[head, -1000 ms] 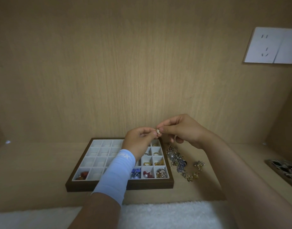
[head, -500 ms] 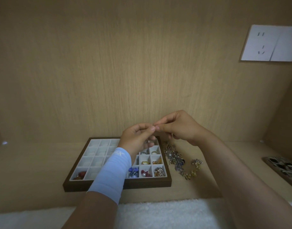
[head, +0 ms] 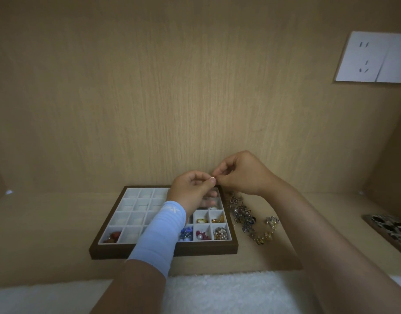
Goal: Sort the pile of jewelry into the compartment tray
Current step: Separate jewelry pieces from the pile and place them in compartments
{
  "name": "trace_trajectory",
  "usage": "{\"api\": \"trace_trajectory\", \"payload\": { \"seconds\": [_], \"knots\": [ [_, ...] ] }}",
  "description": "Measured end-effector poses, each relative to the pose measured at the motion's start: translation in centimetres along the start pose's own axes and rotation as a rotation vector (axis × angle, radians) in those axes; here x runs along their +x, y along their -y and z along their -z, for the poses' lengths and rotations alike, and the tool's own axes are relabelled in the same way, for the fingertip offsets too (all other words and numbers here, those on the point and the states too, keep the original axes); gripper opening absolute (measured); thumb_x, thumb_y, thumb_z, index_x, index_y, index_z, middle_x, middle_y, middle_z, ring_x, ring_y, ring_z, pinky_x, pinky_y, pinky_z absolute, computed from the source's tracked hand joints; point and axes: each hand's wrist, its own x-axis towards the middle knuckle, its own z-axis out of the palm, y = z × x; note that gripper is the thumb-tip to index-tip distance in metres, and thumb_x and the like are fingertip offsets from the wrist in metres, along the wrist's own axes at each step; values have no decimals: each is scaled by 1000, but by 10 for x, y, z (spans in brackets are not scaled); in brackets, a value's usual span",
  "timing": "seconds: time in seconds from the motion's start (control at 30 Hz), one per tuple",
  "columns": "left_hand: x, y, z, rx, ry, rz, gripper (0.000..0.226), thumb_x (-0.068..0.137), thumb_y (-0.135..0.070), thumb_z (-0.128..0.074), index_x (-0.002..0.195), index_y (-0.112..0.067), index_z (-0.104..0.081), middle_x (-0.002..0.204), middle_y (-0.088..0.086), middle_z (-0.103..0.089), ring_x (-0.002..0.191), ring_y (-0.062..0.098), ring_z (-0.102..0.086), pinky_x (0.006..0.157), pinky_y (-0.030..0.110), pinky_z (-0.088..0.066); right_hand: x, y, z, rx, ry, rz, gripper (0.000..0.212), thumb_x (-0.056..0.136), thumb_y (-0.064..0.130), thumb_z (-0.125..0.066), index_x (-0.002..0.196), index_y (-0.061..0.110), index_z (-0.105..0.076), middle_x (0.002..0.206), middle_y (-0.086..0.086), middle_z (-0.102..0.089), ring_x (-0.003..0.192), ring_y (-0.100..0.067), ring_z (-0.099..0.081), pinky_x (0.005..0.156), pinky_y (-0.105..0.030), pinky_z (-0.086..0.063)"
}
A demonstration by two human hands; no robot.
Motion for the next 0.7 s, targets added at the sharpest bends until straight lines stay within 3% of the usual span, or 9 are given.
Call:
{"api": "trace_trajectory", "payload": {
  "seconds": [0.1, 0.2, 0.27, 0.33, 0.4, 0.47, 0.57, 0.63, 0.7],
  "knots": [
    [2, 1, 0, 87, -45, -53, 5, 88, -11, -70, 92, -11, -68, 83, 8, -72, 69, 19, -70, 63, 32, -60, 0, 0, 4, -168, -33, 5, 6, 77, 18, -79, 75, 24, -76, 71, 10, -70, 64, 1, -64, 58, -15, -50],
    [4, 4, 5, 224, -139, -128, 3, 87, -17, -71, 88, -19, -69, 81, 2, -72, 66, 15, -68, 62, 29, -57, 0, -8, 11, -379, 10, -83, 9, 78, 17, -74, 72, 24, -73, 75, 12, -69, 73, -5, -67, 68, -25, -58],
    [4, 5, 9, 336, -164, -171, 4, 88, -22, -70, 88, -26, -70, 84, -4, -72, 73, 12, -67, 70, 27, -53, 0, -15, 13, -507, 103, -174, 14, 79, 13, -70, 73, 25, -73, 82, 10, -70, 81, -10, -68, 76, -32, -60],
    [4, 7, 11, 394, -159, -193, 7, 88, -25, -70, 87, -32, -70, 90, -8, -72, 84, 13, -66, 82, 30, -52, -2, -20, 14, -552, 190, -230, 20, 81, 9, -67, 78, 27, -76, 82, 13, -70, 78, -11, -68, 71, -30, -59],
    [4, 6, 12, 416, -154, -189, 8, 87, -26, -70, 87, -34, -69, 92, -10, -71, 89, 12, -65, 88, 33, -51, -3, -20, 13, -478, 200, -248, 23, 84, 8, -68, 84, 28, -78, 74, 21, -65, 66, -4, -63, 60, -22, -53],
    [5, 6, 10, 438, -158, -176, 6, 86, -28, -71, 89, -32, -69, 92, -11, -70, 90, 10, -64, 86, 30, -49, -2, -17, 11, -361, 137, -199, 16, 87, 15, -70, 84, 28, -79, 69, 21, -65, 65, 0, -62, 63, -21, -50],
    [5, 6, 9, 436, -160, -168, 5, 84, -27, -73, 87, -27, -70, 88, -10, -70, 87, 7, -64, 73, 22, -45, -1, -6, 1, 2, 95, -137, 11, 90, 21, -71, 86, 16, -79, 66, -1, -71, 49, -6, -58, 52, -22, -46],
    [4, 6, 9, 433, -148, -176, 3, 84, -26, -73, 86, -25, -71, 87, -8, -71, 85, 6, -64, 69, 19, -42, -1, -2, -6, 122, 88, -117, 10, 89, 18, -73, 90, 9, -79, 71, -15, -73, 45, -8, -54, 46, -21, -43],
    [4, 6, 10, 421, -141, -181, 2, 84, -25, -73, 86, -25, -72, 87, -8, -71, 84, 5, -64, 68, 19, -42, -2, -3, -10, 167, 63, -103, 7, 87, 11, -75, 90, 7, -79, 65, -8, -71, 44, -5, -51, 44, -18, -41]
  ]
}}
